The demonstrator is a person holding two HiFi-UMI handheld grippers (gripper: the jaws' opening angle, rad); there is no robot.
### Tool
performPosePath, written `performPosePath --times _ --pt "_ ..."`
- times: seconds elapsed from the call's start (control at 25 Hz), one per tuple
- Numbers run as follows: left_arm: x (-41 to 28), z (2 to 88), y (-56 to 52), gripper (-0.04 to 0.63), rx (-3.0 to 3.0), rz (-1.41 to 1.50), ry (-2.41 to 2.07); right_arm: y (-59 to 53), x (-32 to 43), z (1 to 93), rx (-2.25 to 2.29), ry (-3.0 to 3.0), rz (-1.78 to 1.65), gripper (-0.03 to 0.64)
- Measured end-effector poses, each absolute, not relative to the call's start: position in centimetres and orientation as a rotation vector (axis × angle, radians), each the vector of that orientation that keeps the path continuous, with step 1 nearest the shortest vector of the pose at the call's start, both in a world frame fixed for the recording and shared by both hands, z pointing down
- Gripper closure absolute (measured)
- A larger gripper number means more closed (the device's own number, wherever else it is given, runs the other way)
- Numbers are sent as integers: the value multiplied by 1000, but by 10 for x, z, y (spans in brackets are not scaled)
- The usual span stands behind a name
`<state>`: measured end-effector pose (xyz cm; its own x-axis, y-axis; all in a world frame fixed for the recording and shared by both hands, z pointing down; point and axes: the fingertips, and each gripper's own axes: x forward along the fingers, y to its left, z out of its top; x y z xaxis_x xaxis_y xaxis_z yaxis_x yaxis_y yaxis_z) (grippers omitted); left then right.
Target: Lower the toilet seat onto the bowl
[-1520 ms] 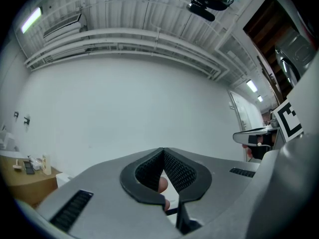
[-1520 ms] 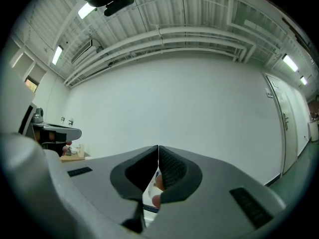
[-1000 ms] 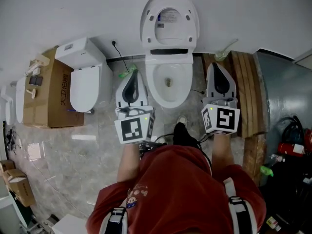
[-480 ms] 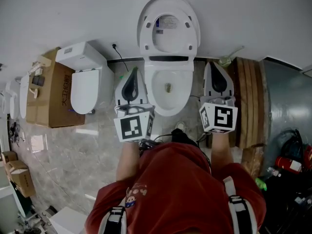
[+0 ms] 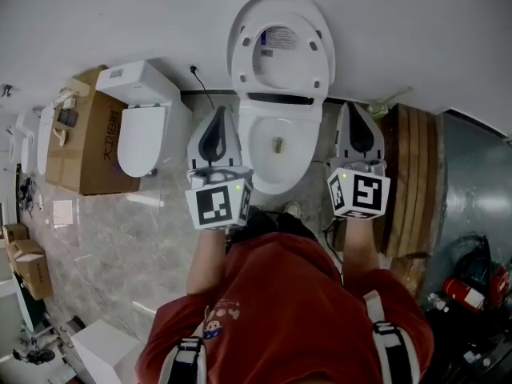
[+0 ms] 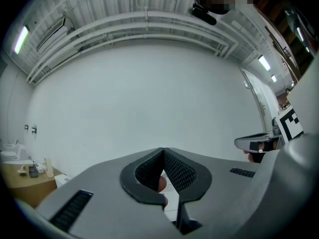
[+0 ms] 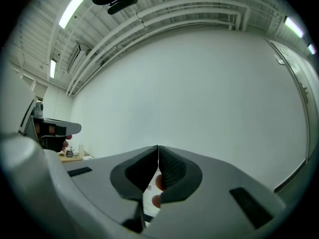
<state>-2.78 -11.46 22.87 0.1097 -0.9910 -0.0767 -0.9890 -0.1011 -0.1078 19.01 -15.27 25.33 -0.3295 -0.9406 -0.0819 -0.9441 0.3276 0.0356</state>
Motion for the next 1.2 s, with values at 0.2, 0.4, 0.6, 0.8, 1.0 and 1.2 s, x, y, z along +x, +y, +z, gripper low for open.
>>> performPosePath --times 0.2,0.4,0.6,0.8,1.0,1.2 --pt "-30 237 -127 584 -2225 -25 2019 -164 186 259 -1783 2544 117 601" --pt "-40 238 -148 584 -2248 -3 2032 -177 173 260 -1801 2538 130 601" --pt "-49 235 -179 584 -2293 9 1954 -202 152 252 -1822 2543 171 601" --pt "-64 246 -211 584 -2354 -29 1963 -233 131 251 -1854 2553 194 601" --pt "-72 239 -245 584 -2382 67 1896 -263 113 258 -1894 2568 196 601" --pt "-77 244 -274 584 -2418 82 1859 -290 100 272 -1949 2586 189 601"
